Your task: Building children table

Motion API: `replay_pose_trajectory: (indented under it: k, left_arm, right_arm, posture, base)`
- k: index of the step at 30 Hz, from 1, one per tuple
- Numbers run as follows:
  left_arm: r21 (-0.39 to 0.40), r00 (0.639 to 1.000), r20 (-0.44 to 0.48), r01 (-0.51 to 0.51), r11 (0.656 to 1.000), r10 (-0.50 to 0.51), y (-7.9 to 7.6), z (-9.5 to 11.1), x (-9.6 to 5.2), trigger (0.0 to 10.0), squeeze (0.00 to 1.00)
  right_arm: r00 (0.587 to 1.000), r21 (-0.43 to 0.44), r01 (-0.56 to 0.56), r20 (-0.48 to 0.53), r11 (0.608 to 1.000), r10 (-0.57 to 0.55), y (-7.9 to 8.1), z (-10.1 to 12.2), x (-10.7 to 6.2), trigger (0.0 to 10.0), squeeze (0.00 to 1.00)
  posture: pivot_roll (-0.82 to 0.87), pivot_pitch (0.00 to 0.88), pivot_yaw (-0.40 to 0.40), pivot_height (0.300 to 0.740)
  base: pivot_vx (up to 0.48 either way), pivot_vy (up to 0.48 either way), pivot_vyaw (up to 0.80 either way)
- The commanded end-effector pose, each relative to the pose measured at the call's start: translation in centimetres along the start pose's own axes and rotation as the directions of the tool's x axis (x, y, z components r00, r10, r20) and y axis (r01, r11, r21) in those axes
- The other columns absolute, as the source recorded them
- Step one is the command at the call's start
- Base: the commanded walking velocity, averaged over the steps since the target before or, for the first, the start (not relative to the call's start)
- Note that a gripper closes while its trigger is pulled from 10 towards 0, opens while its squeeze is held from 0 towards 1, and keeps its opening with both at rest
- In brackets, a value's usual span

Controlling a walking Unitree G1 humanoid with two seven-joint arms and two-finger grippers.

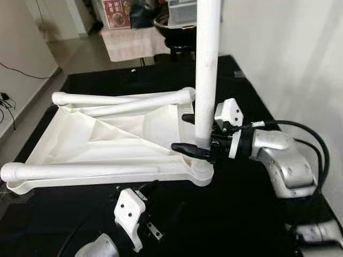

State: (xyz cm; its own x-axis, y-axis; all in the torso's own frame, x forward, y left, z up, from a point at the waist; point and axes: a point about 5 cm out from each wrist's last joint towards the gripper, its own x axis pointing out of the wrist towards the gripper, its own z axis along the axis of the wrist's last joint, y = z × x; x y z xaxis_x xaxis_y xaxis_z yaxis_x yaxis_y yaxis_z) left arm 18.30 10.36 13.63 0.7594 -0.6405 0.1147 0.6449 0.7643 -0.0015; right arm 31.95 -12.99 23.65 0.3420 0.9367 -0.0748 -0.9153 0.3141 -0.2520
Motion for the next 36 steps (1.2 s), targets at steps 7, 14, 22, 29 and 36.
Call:
replay_pose_trajectory:
  k: [7,14,22,29,36]
  left_arm:
    - [0.003,1.0,-0.023,-0.021,1.0,0.021,-0.1,-0.5,-0.3,10.0,0.0]
    - [0.001,0.999,-0.026,-0.023,1.0,0.023,-0.1,-0.5,-0.4,10.0,0.0]
    - [0.003,0.999,-0.029,-0.021,1.0,0.021,0.0,-0.4,-0.6,10.0,0.0]
    - [0.009,0.999,-0.035,-0.026,1.0,0.026,0.3,0.0,-1.3,10.0,0.0]
    - [0.0,0.999,-0.046,-0.004,1.0,0.004,0.4,-0.1,-1.2,10.0,0.0]
  right_arm:
    - [0.958,0.021,-0.278,0.079,0.96,0.276,0.7,0.0,1.6,0.0,0.0]
    - [0.949,0.018,-0.311,0.065,0.95,0.309,0.6,-0.5,1.0,0.0,0.0]
    - [0.993,0.022,-0.096,-0.067,0.995,0.098,0.3,-2.0,0.0,0.0,0.0]
    - [0.666,0.121,0.741,-0.266,0.661,-0.697,4.0,-6.3,-0.8,0.0,0.0]
    - [0.721,0.145,0.687,-0.26,0.712,-0.643,5.4,-6.4,1.2,0.0,0.0]
  posture:
    - [0.05,0.103,0.049,0.74]
    - [0.06,0.108,0.052,0.74]
    - [0.03,0.137,0.054,0.74]
    - [0.05,0.168,0.074,0.74]
    - [0.03,0.159,0.067,0.74]
  base:
    - [0.0,0.0,0.0]
    - [0.0,0.0,0.0]
    - [0.0,0.0,0.0]
    - [0.0,0.0,0.0]
    - [0.0,0.0,0.0]
